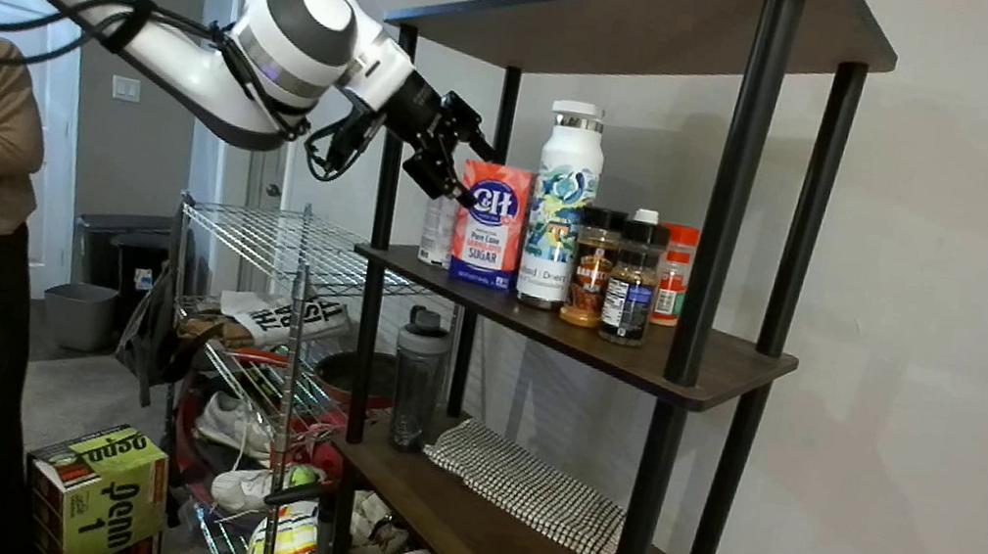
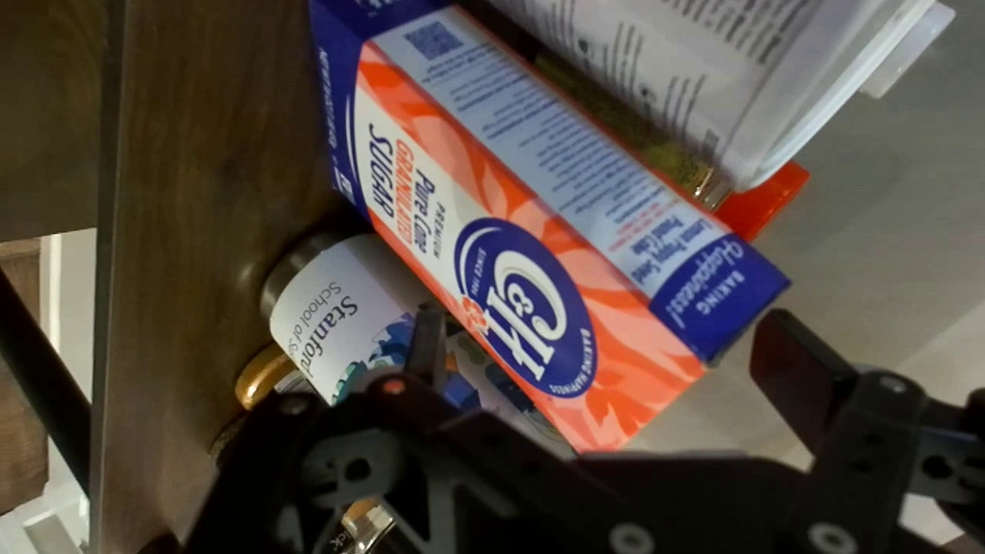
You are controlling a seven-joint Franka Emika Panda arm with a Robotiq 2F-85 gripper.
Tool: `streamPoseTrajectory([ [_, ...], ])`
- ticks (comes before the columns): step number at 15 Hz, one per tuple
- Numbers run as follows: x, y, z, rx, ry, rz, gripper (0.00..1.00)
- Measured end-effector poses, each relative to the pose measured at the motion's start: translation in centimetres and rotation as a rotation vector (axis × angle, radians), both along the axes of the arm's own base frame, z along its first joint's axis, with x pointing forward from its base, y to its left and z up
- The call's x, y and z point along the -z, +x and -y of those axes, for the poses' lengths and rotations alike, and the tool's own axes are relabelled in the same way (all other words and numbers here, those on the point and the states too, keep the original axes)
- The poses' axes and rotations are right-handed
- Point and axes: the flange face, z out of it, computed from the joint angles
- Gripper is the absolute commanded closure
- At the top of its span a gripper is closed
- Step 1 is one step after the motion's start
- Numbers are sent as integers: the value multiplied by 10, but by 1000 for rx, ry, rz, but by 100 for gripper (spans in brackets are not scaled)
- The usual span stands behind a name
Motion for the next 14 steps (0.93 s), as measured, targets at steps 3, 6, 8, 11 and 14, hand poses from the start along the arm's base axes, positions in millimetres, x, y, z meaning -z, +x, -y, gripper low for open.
streamPoseTrajectory([
  [3, 0, 0, 9, 17, 1, 0, 0],
  [6, 0, -1, 16, 29, 2, 0, 0],
  [8, 0, -1, 18, 32, 2, 1, 0],
  [11, 0, -1, 18, 31, 2, 1, 0],
  [14, 0, -1, 17, 30, 1, 1, 0],
])
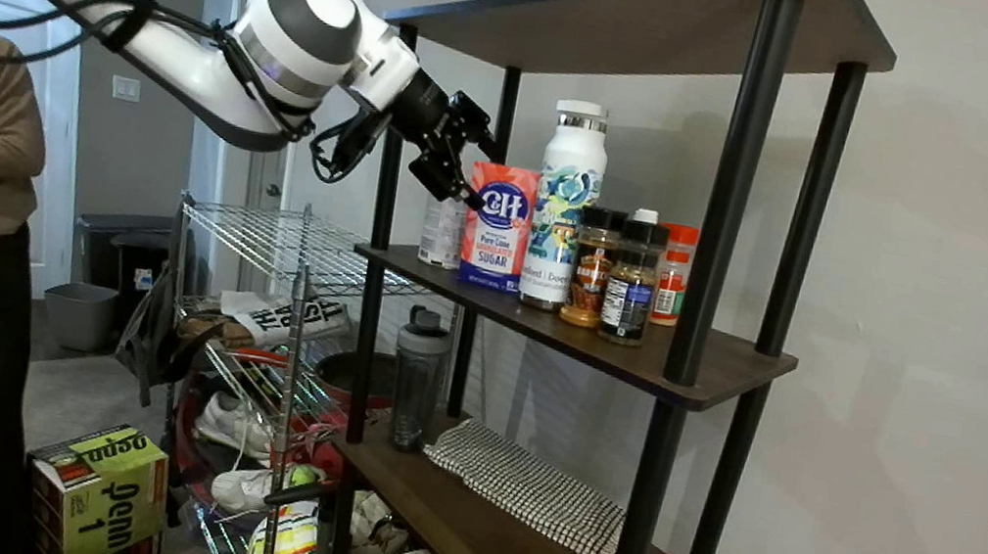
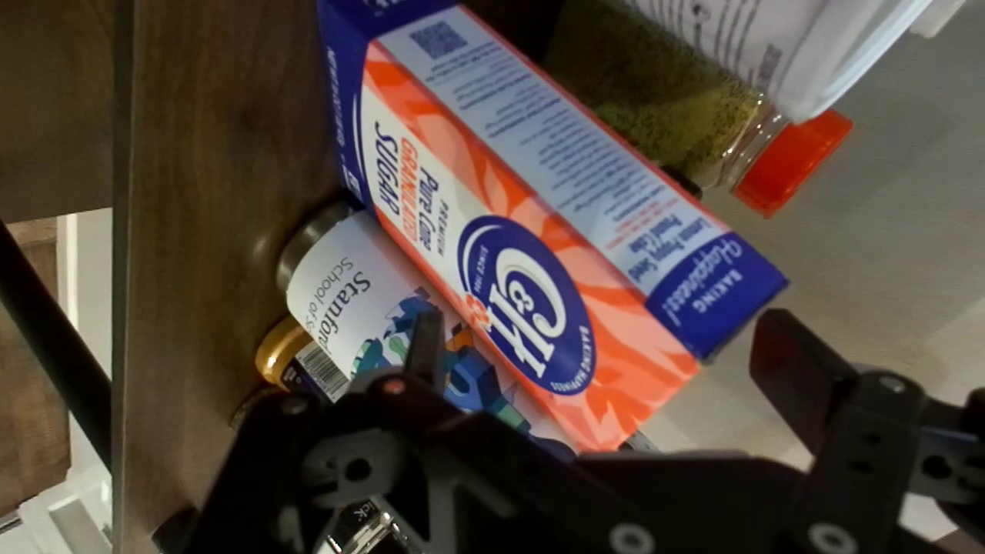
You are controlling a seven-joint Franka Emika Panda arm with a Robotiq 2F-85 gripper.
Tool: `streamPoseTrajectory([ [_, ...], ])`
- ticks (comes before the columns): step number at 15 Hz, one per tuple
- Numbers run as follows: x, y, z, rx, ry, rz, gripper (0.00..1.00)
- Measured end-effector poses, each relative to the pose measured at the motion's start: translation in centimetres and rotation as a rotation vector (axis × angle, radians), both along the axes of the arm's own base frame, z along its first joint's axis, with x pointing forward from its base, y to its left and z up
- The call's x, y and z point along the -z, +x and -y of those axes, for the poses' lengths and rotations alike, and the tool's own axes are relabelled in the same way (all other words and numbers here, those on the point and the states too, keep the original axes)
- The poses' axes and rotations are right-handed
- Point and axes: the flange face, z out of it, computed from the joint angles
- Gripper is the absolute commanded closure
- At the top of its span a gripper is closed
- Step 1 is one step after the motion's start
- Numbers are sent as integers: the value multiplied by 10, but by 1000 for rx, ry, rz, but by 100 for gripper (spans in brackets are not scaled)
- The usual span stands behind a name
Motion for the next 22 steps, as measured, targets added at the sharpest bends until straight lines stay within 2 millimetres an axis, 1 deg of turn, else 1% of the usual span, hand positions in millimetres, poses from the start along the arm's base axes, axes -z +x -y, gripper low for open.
streamPoseTrajectory([
  [5, -2, 1, 1, 8, 8, 6, 0],
  [12, -27, 7, -6, 10, 57, 47, 0],
  [14, -25, 10, -9, 23, 55, 23, 0],
  [19, -12, 12, -11, 74, 35, -63, 0],
  [22, -13, 12, -13, 82, 22, -76, 0],
])
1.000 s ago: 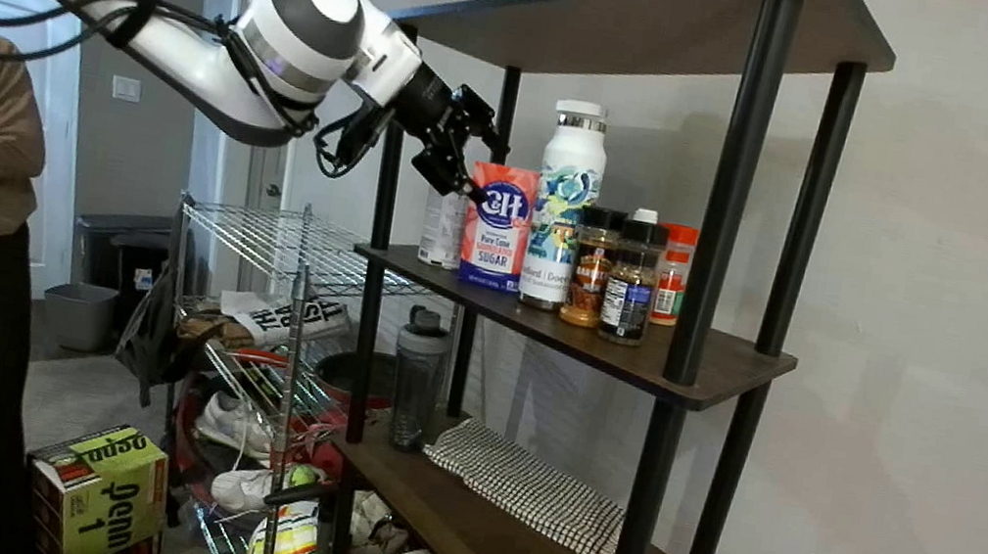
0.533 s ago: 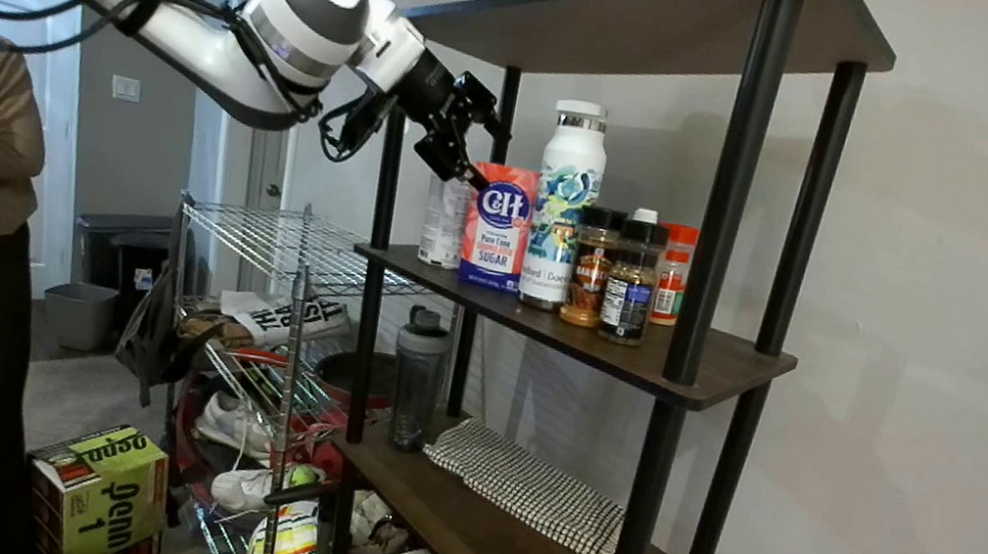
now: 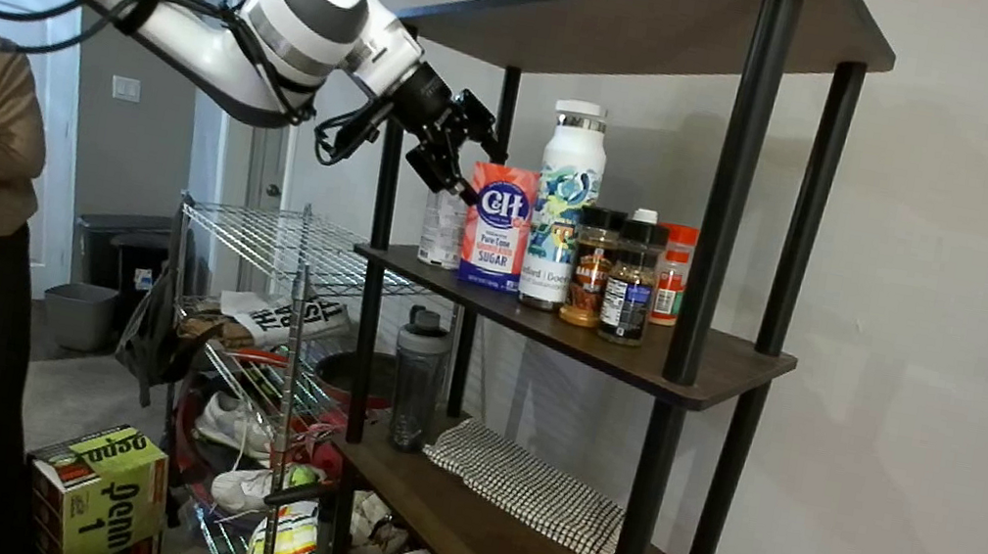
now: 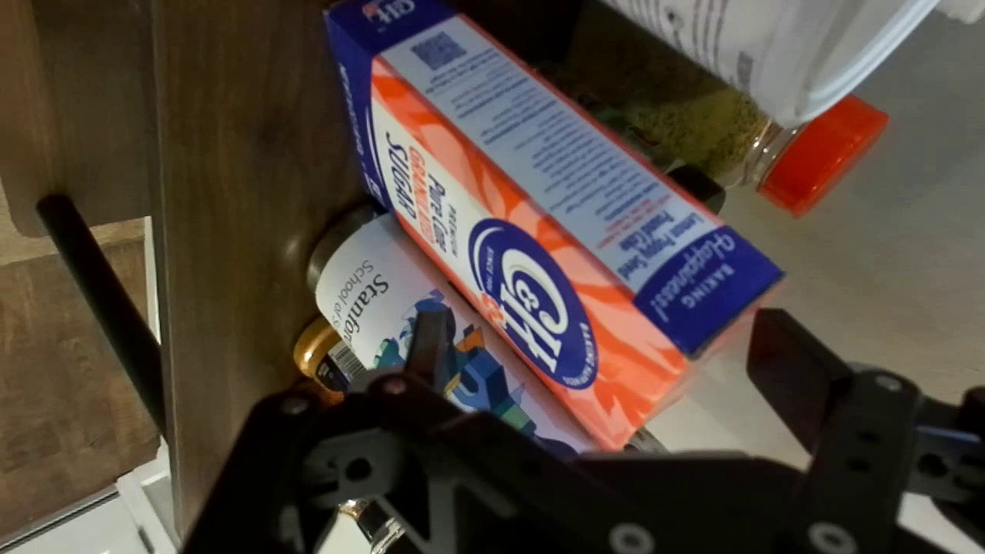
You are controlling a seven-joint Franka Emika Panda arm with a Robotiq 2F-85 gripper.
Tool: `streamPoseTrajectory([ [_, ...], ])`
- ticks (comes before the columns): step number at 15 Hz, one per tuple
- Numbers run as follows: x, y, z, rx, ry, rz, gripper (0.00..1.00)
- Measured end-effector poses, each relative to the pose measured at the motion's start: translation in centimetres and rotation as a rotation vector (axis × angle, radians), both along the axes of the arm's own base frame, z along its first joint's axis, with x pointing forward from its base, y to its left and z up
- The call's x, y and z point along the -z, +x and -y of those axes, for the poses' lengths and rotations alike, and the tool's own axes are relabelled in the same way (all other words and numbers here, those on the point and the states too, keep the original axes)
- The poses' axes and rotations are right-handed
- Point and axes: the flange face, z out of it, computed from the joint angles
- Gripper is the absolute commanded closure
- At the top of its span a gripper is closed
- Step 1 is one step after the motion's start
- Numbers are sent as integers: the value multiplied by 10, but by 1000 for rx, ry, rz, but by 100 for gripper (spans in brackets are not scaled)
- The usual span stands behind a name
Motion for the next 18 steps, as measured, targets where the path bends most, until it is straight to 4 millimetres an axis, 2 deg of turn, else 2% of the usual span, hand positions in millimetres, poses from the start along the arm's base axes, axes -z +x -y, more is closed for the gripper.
streamPoseTrajectory([
  [8, -8, 4, -9, -21, -11, -5, 0],
  [13, -21, 19, 2, 5, 16, -12, 0],
  [18, -12, 30, 10, 27, 22, -65, 0],
])
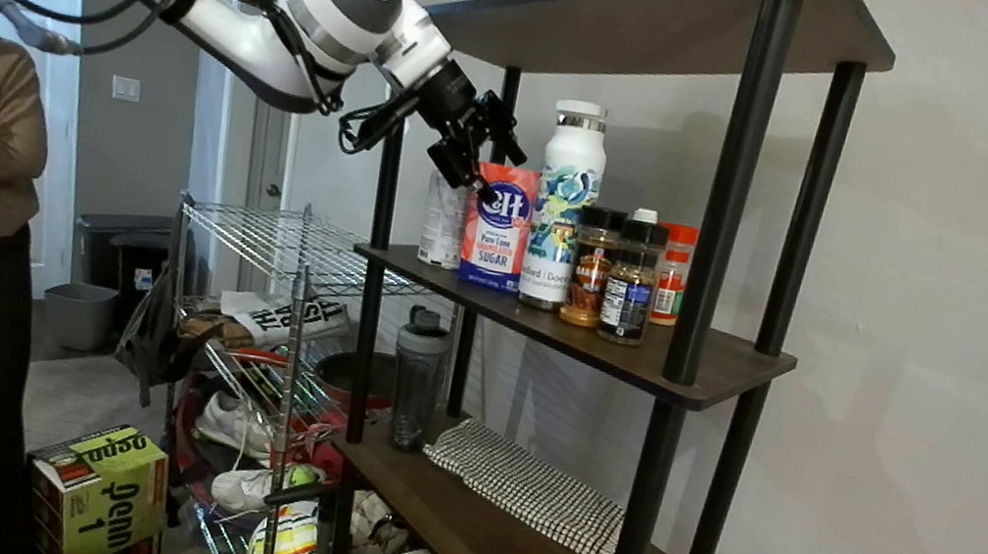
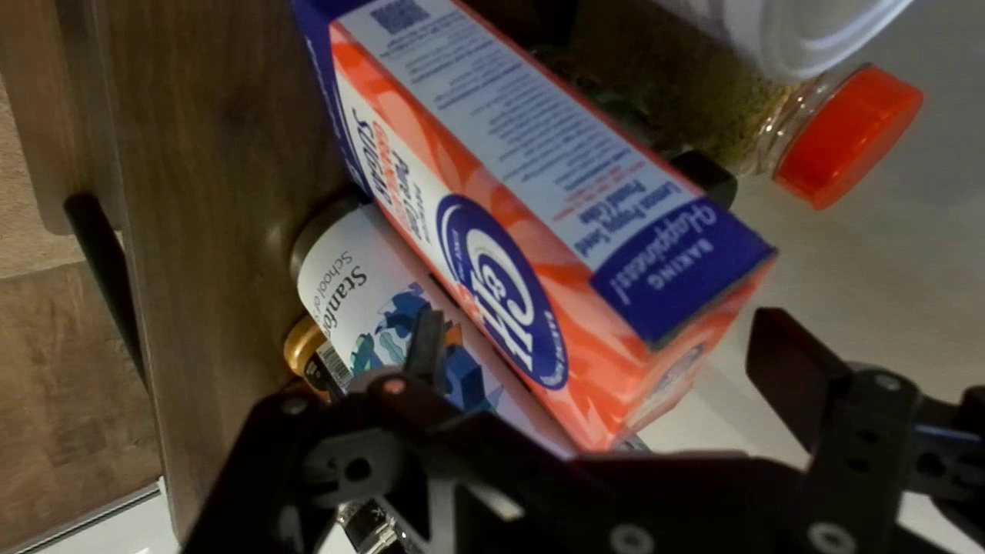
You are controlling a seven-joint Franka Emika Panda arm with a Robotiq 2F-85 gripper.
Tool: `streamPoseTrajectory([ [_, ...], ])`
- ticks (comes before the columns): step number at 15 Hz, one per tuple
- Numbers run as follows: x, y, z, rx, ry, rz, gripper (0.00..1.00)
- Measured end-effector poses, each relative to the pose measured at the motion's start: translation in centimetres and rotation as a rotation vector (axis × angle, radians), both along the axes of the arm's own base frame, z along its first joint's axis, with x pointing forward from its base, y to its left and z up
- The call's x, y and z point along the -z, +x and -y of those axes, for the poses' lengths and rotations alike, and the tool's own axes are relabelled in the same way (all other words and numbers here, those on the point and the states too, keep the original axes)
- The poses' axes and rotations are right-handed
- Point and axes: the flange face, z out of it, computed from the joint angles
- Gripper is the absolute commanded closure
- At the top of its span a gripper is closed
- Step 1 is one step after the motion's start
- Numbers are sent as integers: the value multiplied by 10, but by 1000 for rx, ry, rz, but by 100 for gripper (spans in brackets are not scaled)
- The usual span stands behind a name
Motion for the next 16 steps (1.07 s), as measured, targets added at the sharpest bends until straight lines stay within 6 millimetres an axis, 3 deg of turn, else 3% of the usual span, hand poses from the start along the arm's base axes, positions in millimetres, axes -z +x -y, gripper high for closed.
streamPoseTrajectory([
  [9, 8, 4, 11, 22, 2, -33, 1],
  [10, 8, 4, 11, 23, 2, -33, 25],
  [11, 8, 4, 11, 23, 2, -33, 26],
  [16, 8, 4, 11, 23, 2, -33, 58],
])
